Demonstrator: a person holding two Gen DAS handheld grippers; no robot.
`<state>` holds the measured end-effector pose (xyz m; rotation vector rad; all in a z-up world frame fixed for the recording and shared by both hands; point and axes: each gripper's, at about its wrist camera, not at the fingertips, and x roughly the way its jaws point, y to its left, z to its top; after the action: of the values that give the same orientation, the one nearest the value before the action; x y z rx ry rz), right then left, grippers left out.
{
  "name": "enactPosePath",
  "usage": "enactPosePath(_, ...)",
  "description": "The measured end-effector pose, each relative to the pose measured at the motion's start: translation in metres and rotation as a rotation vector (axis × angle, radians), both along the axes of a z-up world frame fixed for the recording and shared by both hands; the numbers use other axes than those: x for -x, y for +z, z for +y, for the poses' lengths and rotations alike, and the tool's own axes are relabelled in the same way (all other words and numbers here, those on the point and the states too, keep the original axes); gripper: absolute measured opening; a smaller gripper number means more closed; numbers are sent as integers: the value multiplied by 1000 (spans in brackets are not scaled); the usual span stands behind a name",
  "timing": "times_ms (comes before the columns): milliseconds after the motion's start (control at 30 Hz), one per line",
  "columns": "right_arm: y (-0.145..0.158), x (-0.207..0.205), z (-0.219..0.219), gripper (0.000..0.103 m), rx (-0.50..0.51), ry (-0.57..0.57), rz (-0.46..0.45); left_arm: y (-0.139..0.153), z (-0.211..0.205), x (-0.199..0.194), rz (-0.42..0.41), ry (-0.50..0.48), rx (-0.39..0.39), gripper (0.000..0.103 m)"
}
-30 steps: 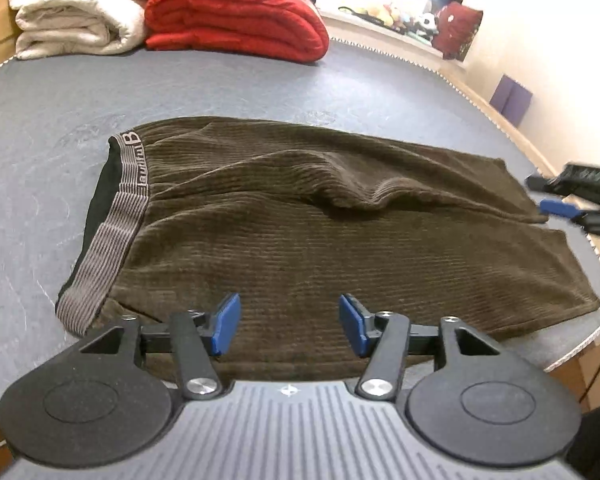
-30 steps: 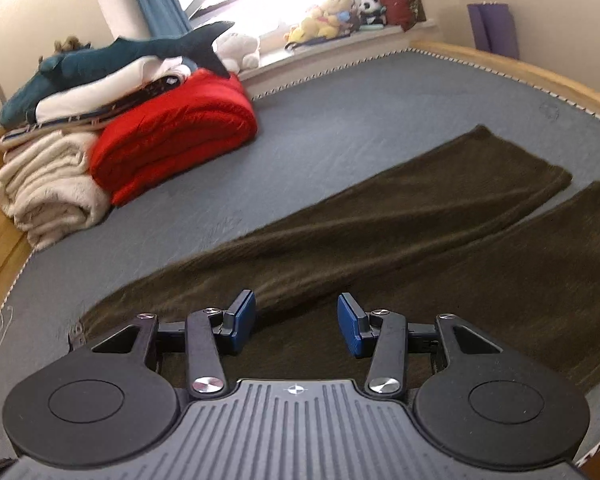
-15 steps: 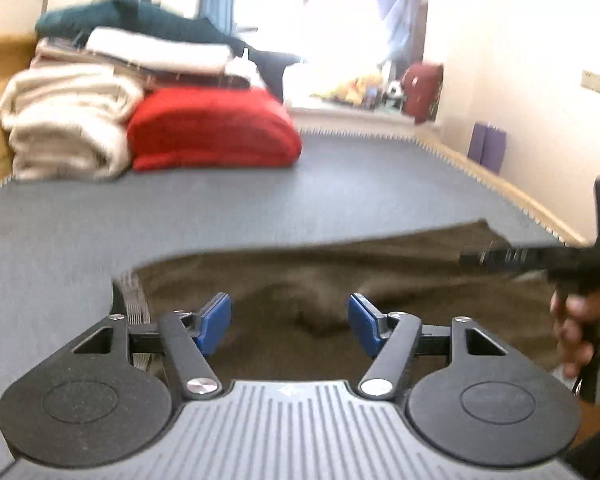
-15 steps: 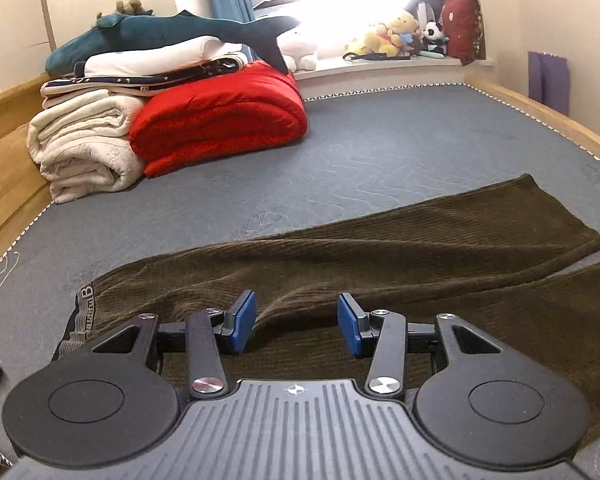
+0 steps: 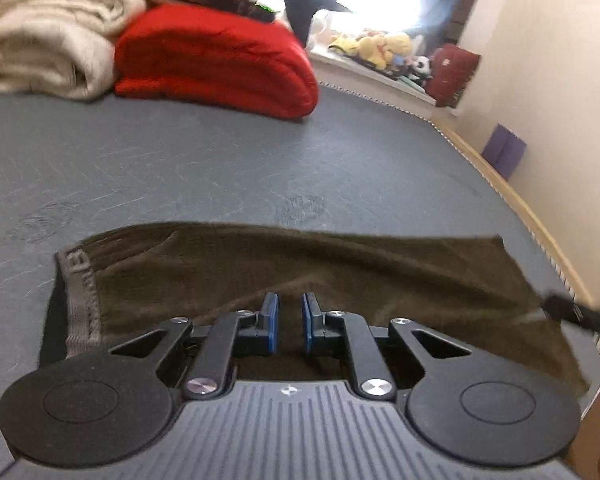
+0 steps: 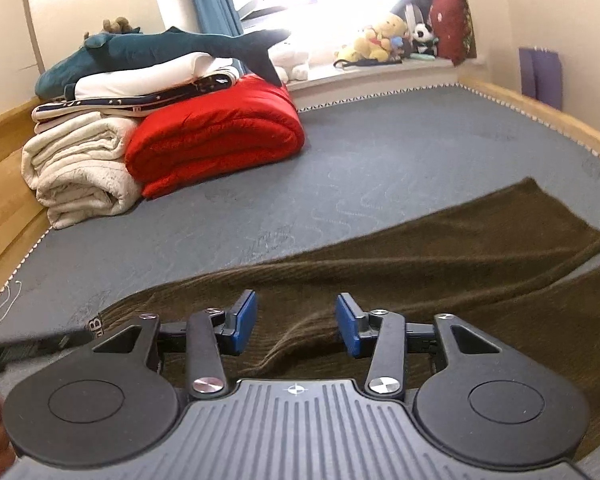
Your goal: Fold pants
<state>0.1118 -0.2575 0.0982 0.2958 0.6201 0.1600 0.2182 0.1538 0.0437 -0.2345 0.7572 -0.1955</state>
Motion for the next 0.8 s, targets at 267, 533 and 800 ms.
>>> enactPosePath(267,44,-50,23,33,34,62,-186,-18,44,-75,78,96,67,14)
enactPosePath(533,-58,-117,30,33,18,44,61,-55,108,-131,159,274,76,15)
enactPosePath(800,-79,-156,21,34,23,116,123,-79,149,-163,216,338,83,23)
